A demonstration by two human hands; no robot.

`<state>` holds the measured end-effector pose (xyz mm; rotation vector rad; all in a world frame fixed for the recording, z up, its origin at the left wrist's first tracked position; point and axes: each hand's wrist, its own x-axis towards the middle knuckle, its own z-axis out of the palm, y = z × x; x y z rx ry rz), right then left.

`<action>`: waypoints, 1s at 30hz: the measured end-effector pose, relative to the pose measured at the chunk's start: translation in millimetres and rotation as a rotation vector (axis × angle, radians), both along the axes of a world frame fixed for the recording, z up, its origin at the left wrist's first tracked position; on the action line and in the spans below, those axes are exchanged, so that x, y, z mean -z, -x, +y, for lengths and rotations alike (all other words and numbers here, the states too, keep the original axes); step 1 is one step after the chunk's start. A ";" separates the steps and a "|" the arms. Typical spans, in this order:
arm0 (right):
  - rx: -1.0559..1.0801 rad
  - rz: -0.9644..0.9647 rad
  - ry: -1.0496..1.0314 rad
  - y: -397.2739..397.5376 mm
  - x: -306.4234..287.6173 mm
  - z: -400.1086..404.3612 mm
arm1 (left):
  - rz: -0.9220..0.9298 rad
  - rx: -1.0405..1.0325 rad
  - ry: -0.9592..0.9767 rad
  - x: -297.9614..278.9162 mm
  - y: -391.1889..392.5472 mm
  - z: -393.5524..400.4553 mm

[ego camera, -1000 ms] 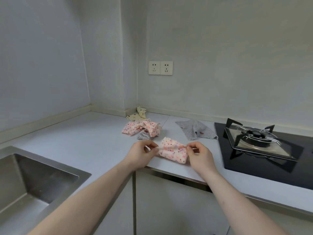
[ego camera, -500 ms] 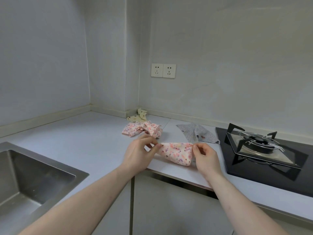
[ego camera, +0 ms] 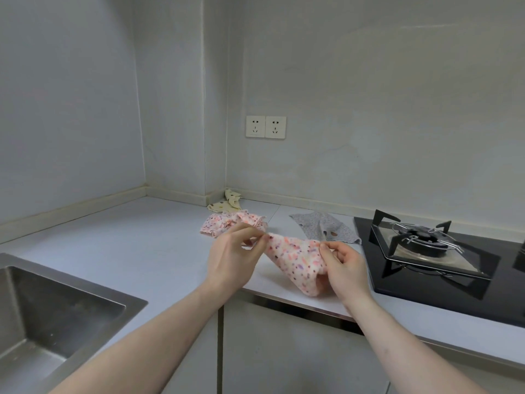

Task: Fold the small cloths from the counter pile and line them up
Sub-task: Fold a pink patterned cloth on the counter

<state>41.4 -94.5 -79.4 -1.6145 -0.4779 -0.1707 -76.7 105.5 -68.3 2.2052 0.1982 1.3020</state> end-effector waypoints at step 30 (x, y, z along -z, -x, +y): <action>0.078 -0.264 0.185 32.1 -131.4 -46.2 | -0.065 0.144 0.173 -87.0 28.2 -35.9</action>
